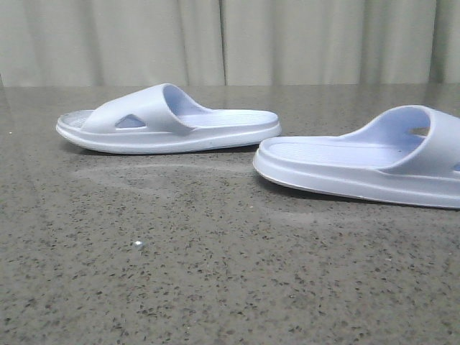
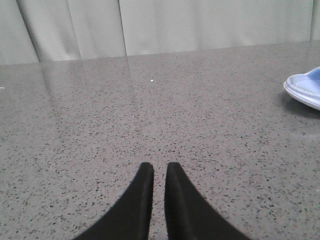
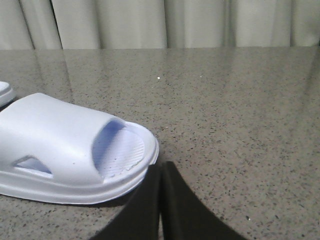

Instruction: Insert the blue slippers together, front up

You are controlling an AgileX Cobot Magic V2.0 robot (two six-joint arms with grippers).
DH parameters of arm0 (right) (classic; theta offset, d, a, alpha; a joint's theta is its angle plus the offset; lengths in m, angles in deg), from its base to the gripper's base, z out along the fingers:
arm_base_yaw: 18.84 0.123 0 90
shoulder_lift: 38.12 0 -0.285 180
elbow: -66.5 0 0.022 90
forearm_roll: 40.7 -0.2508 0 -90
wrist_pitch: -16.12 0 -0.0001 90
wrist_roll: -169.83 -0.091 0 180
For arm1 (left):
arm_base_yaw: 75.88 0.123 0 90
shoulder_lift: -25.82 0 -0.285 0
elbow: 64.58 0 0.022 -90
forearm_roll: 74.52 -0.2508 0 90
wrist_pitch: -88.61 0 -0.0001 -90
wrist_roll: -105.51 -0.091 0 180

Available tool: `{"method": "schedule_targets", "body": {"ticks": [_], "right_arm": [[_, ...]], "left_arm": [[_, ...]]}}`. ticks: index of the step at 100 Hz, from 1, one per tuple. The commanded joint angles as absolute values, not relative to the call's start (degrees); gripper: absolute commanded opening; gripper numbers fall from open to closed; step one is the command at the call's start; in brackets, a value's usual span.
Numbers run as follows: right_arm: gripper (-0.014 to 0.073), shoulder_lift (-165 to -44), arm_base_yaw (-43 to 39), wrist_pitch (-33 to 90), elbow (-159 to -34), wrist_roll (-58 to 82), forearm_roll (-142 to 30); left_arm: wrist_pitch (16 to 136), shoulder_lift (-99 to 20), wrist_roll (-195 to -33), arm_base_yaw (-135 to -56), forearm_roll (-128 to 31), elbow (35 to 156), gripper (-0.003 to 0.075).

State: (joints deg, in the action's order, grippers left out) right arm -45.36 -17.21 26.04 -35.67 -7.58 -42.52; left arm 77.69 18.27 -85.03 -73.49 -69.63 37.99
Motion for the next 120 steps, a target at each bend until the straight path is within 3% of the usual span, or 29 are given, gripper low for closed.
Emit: {"method": "schedule_targets", "body": {"ticks": [1, 89, 120], "right_arm": [[-0.0089, -44.31, -17.5, 21.66, -34.49, -7.35, -42.48], [-0.0089, -44.31, -17.5, 20.63, -34.49, -7.35, -42.48], [-0.0089, -44.31, -17.5, 17.55, -34.49, -7.35, -53.23]], "left_arm": [[81.96, 19.92, -84.44, -73.38, -69.41, 37.54, 0.0015], [85.16, 19.92, -84.44, -73.38, -69.41, 37.54, 0.0015], [87.88, 19.92, -84.44, -73.38, -67.76, 37.54, 0.0015]]}}
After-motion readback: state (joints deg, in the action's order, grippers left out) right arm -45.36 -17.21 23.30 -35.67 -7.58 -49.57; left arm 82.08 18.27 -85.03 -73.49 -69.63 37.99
